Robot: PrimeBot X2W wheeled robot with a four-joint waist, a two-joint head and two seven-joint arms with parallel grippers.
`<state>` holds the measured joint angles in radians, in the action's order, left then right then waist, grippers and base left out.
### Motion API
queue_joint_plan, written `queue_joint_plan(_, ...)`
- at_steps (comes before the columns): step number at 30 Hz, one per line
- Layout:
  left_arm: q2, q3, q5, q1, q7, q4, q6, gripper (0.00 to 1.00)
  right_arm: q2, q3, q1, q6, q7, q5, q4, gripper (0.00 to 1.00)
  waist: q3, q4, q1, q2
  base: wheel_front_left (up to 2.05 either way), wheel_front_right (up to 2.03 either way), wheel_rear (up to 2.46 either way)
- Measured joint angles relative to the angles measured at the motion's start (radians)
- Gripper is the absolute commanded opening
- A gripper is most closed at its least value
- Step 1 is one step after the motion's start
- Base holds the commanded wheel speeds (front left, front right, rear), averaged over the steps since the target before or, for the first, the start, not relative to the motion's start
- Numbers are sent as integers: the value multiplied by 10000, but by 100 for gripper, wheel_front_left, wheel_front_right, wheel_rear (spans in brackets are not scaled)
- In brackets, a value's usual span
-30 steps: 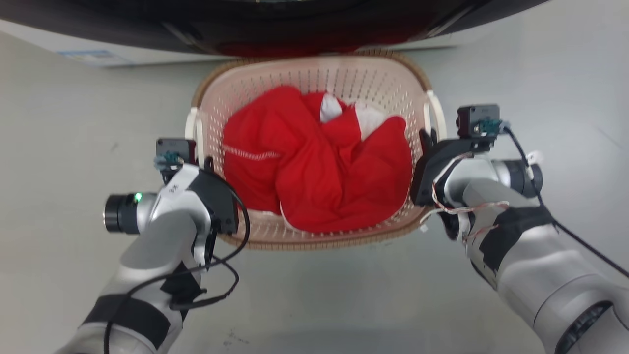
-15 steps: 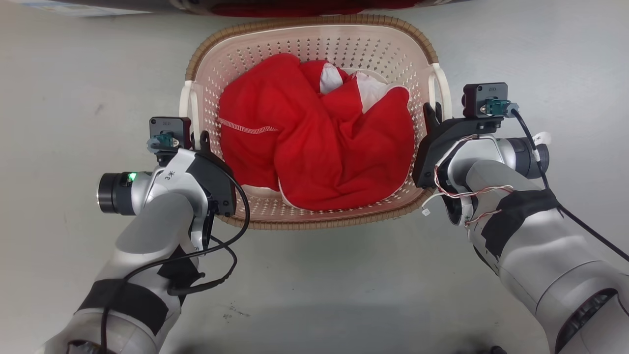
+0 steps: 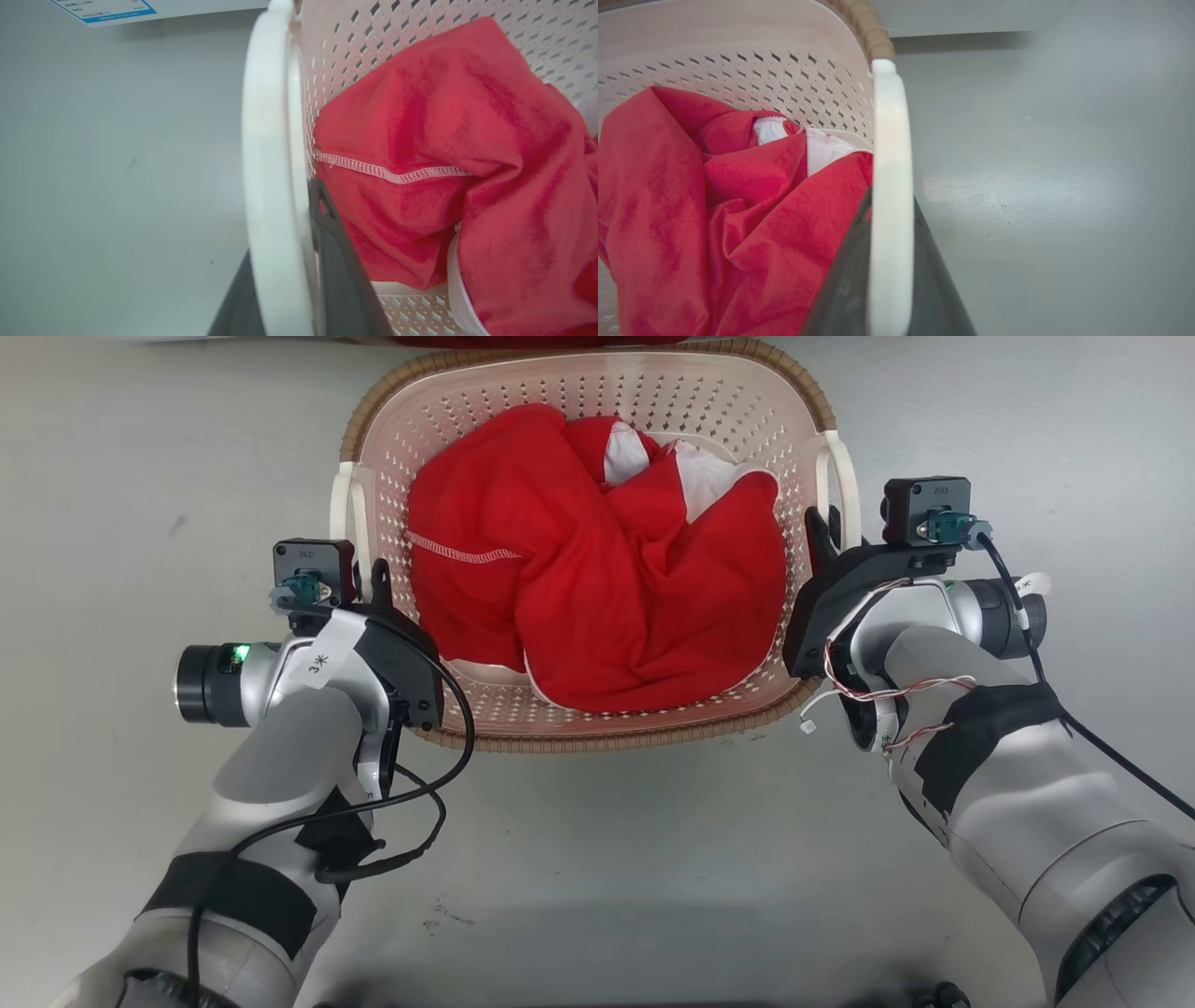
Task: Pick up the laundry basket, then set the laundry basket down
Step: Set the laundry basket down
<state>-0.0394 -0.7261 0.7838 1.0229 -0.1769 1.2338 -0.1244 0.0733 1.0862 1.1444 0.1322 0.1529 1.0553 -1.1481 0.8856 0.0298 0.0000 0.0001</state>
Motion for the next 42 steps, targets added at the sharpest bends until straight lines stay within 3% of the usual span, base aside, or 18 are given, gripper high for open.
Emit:
queue_joint_plan(4, 0, -2, -6, 0, -90, 35, 0, 0, 2, 29, 7, 0, 82, 0, 4, 4, 43, -10, -1, -1, 0, 0, 0)
queue_joint_plan(5, 0, -2, -6, 0, -107, 44, 0, 0, 2, 42, 7, 0, 88, 0, 8, 14, 46, -12, -1, -1, 0, 0, 0)
queue_joint_plan(6, 2, -2, -6, 0, -107, 54, 0, 6, 2, 54, 7, 0, 113, 2, 8, 22, 47, -14, -1, -1, 0, 0, 0)
queue_joint_plan(8, 2, -8, -8, 5, -115, 71, 0, 32, -4, 98, 7, 0, 115, 2, 10, 33, 47, -15, 0, -1, 0, 0, 0)
queue_joint_plan(9, 17, -12, -8, 5, -113, 92, 0, 36, -13, 115, 7, 0, 119, 2, 31, 42, 46, -17, 0, -1, 0, 0, 0)
queue_joint_plan(10, 33, -12, -8, 5, -113, 105, 0, 44, -36, 123, 7, 0, 130, 2, 38, 59, 43, -18, 0, -1, 0, 0, 0)
queue_joint_plan(11, 42, -12, -8, 5, -113, 113, 0, 68, -52, 132, 7, 0, 144, 4, 38, 96, 39, -19, 0, -1, 0, 0, 0)
queue_joint_plan(12, 50, -10, -8, 5, -117, 123, 0, 96, -59, 136, 7, 0, 155, 6, 42, 100, 32, -19, -1, -1, 0, 0, 0)
queue_joint_plan(13, 63, -8, -8, 5, -150, 136, 0, 100, -71, 136, 7, -2, 157, 13, 42, 100, 23, -19, -1, -1, 0, 0, 0)
queue_joint_plan(28, 102, 96, -6, -79, -364, 309, 0, 100, -88, 144, -62, -2, 357, 119, -192, 100, -630, -32, 0, -1, 0, 0, 0)
queue_joint_plan(42, 98, 46, -52, -1087, -723, -82, 29, 100, -98, -128, -807, -33, 955, 282, -203, 100, -2062, -200, -1, -1, 0, 0, 0)
